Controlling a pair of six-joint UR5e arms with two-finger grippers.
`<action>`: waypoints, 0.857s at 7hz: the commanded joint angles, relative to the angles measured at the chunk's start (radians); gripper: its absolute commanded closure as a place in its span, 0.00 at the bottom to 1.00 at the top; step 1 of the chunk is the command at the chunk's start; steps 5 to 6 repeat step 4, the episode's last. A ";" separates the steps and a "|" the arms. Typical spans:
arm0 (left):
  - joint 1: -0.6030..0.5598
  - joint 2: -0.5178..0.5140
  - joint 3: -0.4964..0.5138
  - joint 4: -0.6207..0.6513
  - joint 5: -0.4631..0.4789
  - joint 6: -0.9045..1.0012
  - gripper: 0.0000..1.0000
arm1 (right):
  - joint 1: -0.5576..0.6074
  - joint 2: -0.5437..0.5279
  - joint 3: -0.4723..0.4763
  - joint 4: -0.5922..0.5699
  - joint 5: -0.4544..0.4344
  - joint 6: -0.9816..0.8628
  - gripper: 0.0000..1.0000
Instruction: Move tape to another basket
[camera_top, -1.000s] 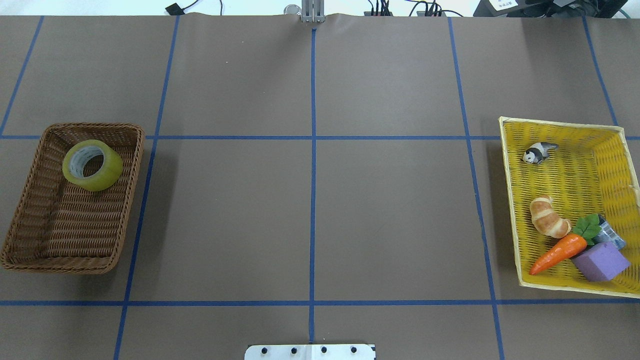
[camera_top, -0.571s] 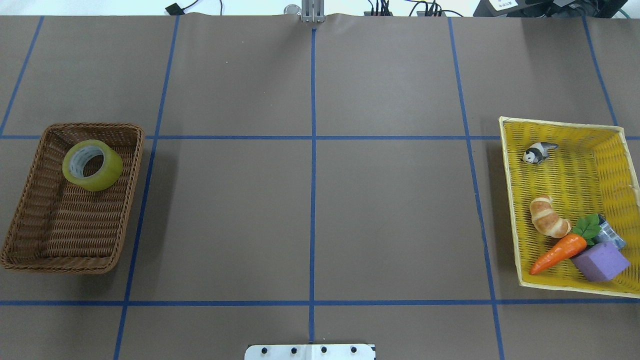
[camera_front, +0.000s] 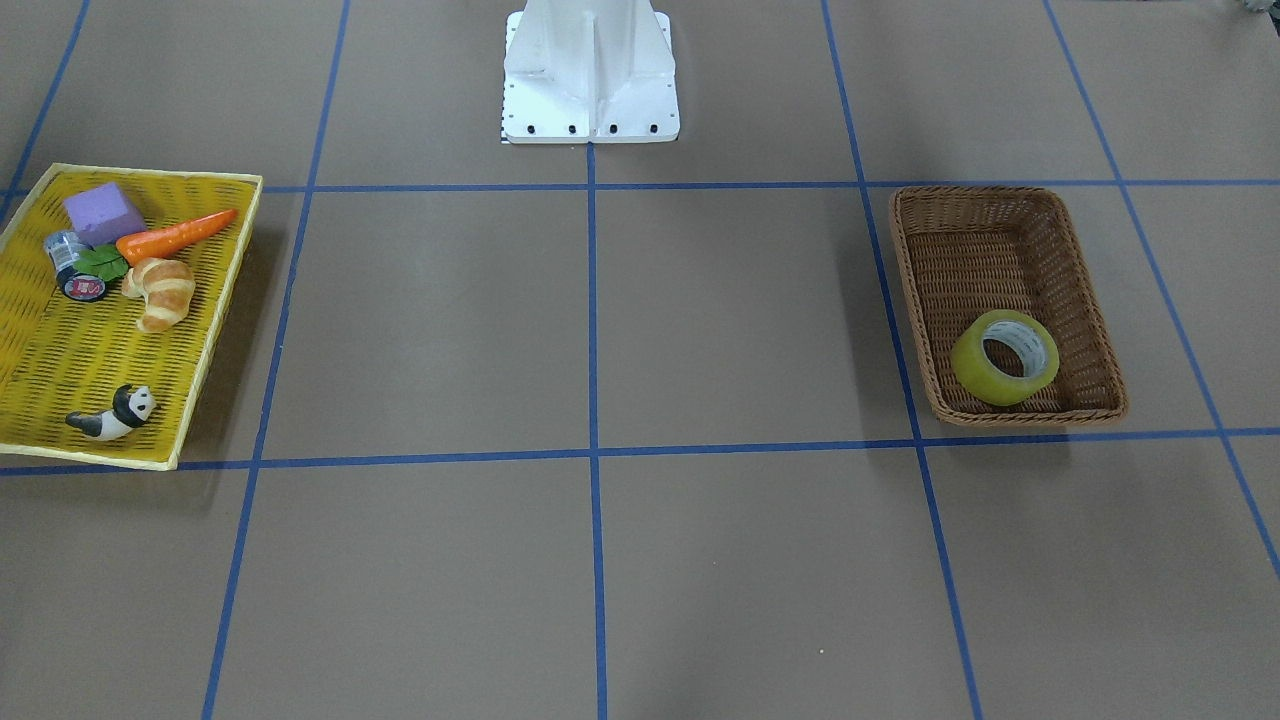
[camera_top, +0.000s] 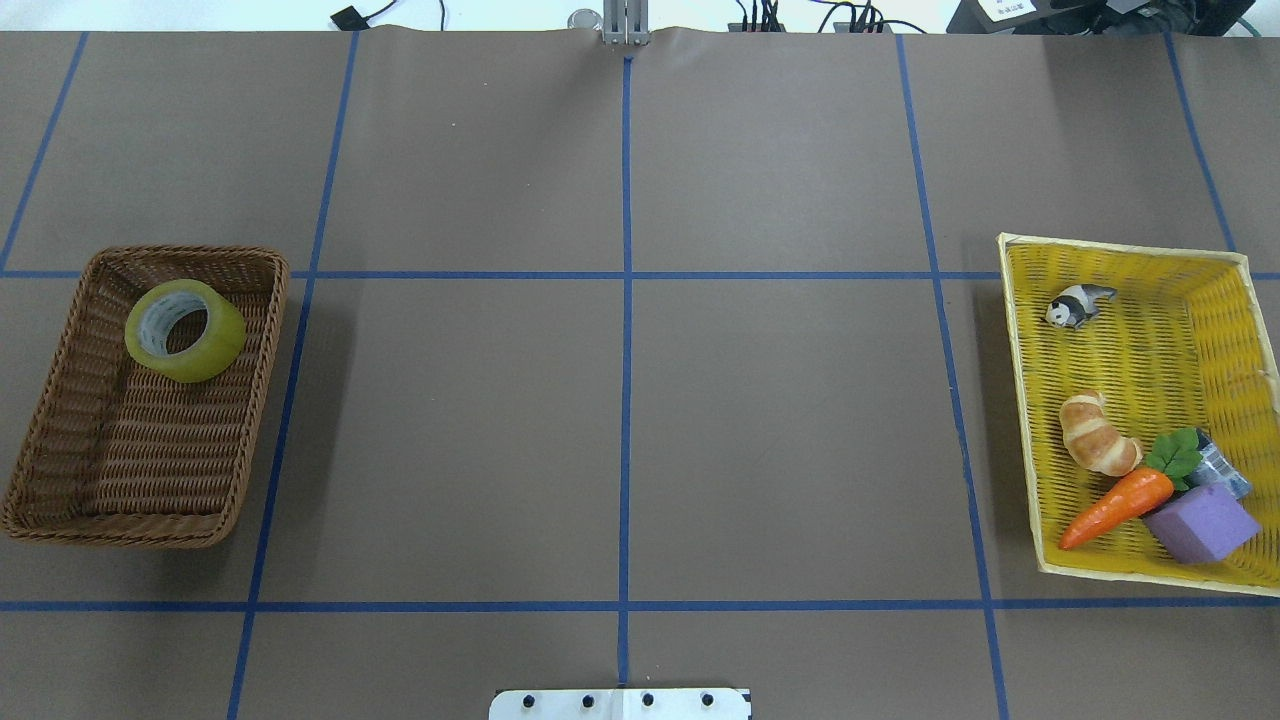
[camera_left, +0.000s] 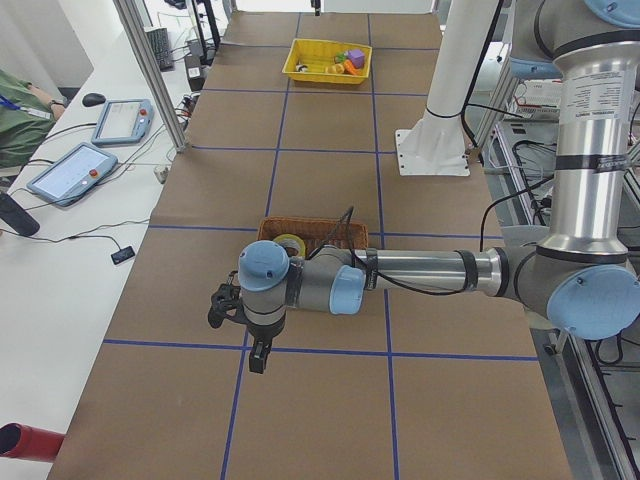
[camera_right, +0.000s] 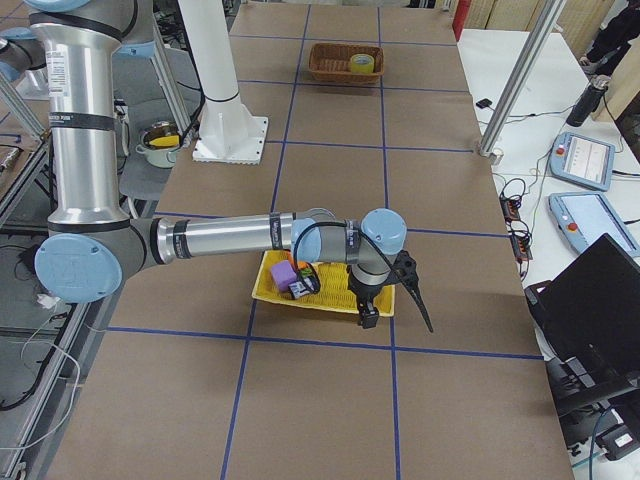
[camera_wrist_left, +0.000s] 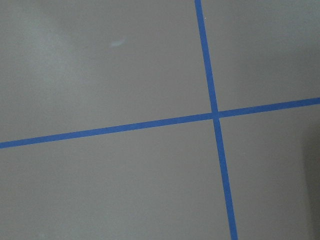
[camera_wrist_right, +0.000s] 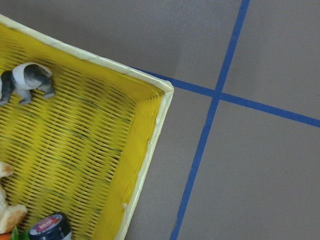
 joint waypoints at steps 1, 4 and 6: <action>0.000 0.000 0.002 0.000 0.002 0.000 0.02 | 0.000 0.000 0.000 0.000 -0.001 0.000 0.00; 0.000 -0.002 0.002 -0.002 0.005 0.000 0.02 | 0.000 0.008 0.000 0.000 -0.001 0.000 0.00; 0.000 -0.002 0.002 -0.002 0.005 0.000 0.02 | 0.000 0.008 0.000 0.000 -0.001 0.000 0.00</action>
